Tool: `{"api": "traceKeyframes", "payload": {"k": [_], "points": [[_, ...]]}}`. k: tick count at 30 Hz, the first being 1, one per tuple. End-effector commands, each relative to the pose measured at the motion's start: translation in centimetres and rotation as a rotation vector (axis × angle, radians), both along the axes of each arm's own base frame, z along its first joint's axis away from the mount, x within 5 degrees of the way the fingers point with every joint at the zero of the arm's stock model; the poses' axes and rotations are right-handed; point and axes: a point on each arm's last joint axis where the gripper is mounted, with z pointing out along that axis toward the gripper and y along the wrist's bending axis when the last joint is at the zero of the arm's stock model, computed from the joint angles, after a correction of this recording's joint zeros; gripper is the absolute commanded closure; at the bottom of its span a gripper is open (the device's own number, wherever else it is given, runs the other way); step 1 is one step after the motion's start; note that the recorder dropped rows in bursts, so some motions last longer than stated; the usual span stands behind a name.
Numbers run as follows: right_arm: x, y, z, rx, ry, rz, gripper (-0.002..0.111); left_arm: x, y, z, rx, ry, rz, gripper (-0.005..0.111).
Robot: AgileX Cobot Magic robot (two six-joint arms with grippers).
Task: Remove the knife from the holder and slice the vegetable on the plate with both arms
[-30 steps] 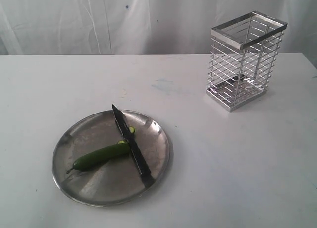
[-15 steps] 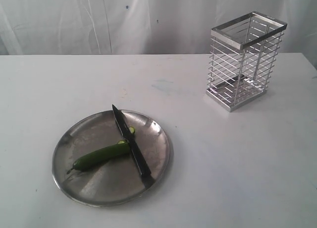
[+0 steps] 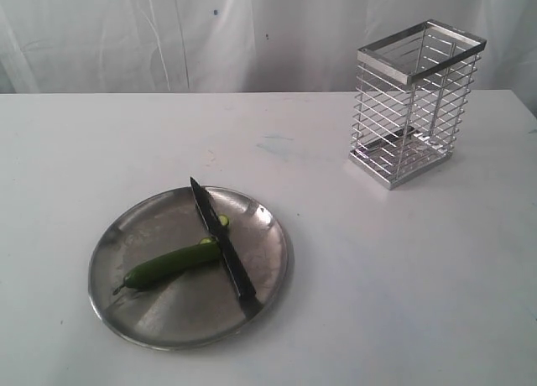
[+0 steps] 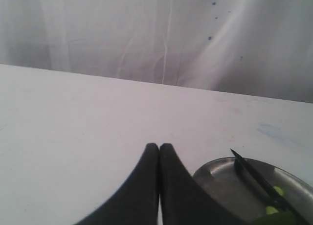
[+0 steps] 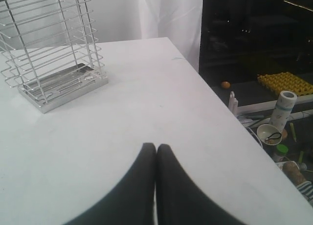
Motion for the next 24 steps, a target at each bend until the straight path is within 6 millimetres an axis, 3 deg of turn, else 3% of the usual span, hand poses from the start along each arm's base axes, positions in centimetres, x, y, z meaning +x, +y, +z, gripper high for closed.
{"api": "traceKeyframes", "payload": {"k": [1,4,7,10,13,24], "points": [[0.0,0.0,-0.1,-0.009,-0.003,0.002,0.108,0.0,0.3,-1.2,-0.064,0.049,0.046,0.107],[0.0,0.0,-0.1,-0.009,-0.003,0.002,0.108,-0.1,0.4,-5.5,-0.085,0.169,0.061,0.107],[0.0,0.0,-0.1,-0.009,-0.003,0.002,0.108,-0.7,0.1,-7.0,-0.083,0.255,0.042,0.107],[0.0,0.0,-0.1,-0.009,-0.003,0.002,0.108,-1.2,0.0,-6.7,-0.050,0.197,0.027,0.107],[0.0,0.0,-0.1,-0.009,-0.003,0.002,0.108,-1.4,-0.2,-7.3,-0.051,0.268,-0.006,0.107],[0.0,0.0,-0.1,-0.009,-0.003,0.002,0.108,-1.4,-0.2,-7.2,0.102,0.268,-0.044,0.107]]}}
